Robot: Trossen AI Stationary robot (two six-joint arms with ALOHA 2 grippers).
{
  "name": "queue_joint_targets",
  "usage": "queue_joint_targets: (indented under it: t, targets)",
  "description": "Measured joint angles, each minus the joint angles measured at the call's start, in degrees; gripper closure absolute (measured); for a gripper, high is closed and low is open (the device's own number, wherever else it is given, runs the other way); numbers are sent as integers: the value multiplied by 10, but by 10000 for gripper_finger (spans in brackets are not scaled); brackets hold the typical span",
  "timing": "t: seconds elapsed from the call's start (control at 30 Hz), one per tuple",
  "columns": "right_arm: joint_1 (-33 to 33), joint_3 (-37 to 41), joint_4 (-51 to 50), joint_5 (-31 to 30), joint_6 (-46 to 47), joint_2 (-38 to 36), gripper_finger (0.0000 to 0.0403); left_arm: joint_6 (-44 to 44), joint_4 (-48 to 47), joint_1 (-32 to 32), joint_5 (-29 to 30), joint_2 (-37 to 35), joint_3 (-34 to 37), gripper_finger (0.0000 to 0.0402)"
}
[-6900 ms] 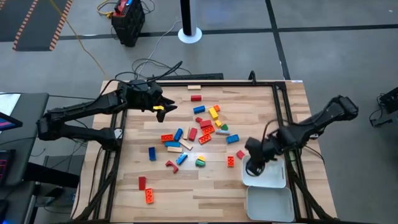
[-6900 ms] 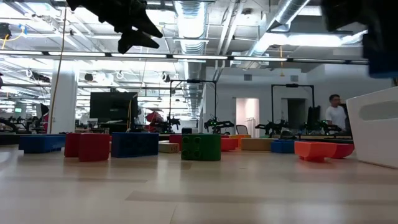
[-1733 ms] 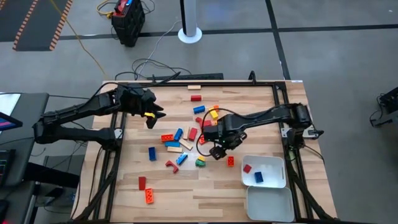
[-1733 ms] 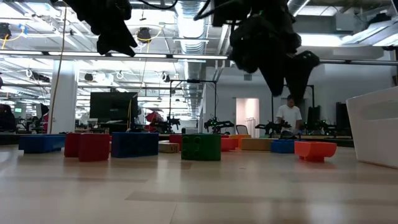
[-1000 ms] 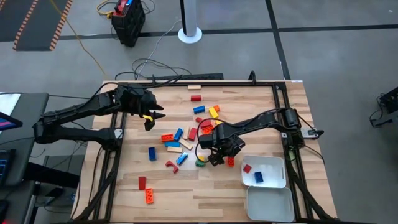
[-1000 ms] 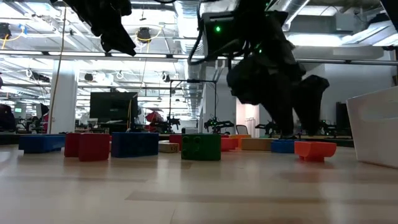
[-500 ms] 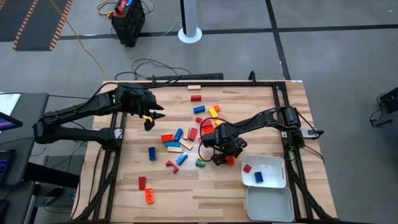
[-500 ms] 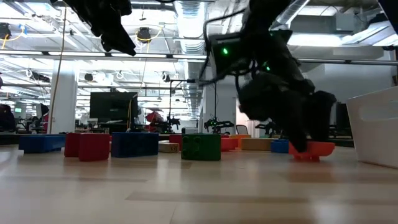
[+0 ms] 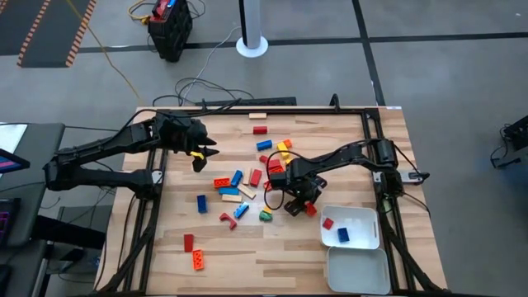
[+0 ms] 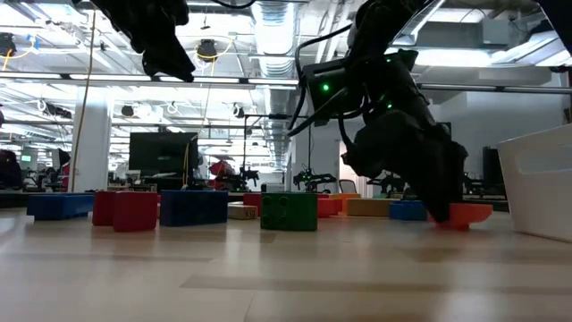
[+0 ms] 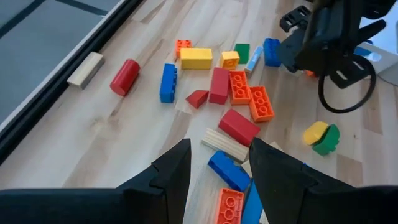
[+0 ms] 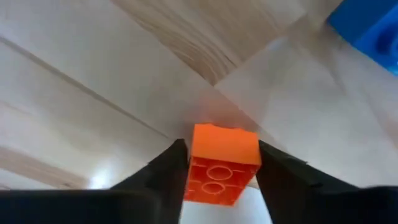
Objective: Sort blocks by size
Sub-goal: Put the small orange game piece into the white bin
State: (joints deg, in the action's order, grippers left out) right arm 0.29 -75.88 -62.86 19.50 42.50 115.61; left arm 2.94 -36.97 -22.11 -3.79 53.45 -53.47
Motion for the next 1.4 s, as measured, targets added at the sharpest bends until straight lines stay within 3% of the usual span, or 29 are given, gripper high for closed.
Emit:
queue_joint_targets:
  t: [0.1,0.43,0.6,0.77,0.9,1.2,1.4]
  targets:
    - [-8,0,-2,0,-41,0,247,7,0,0,20,0,0,246]
    - [-31,-5,29,-16,-116,-28,247,67,0,0,58,0,0,246]
    - [-33,-4,92,-7,-158,-85,245,74,3,0,65,0,0,246]
    - [-32,24,201,63,-186,-175,245,74,12,0,85,0,0,246]
    - [-18,46,174,64,-186,-232,244,69,24,0,87,0,0,246]
    - [82,173,108,58,-38,-337,237,8,94,0,90,2,0,246]
    - [130,229,123,-1,104,-346,178,-18,160,0,90,2,12,246]
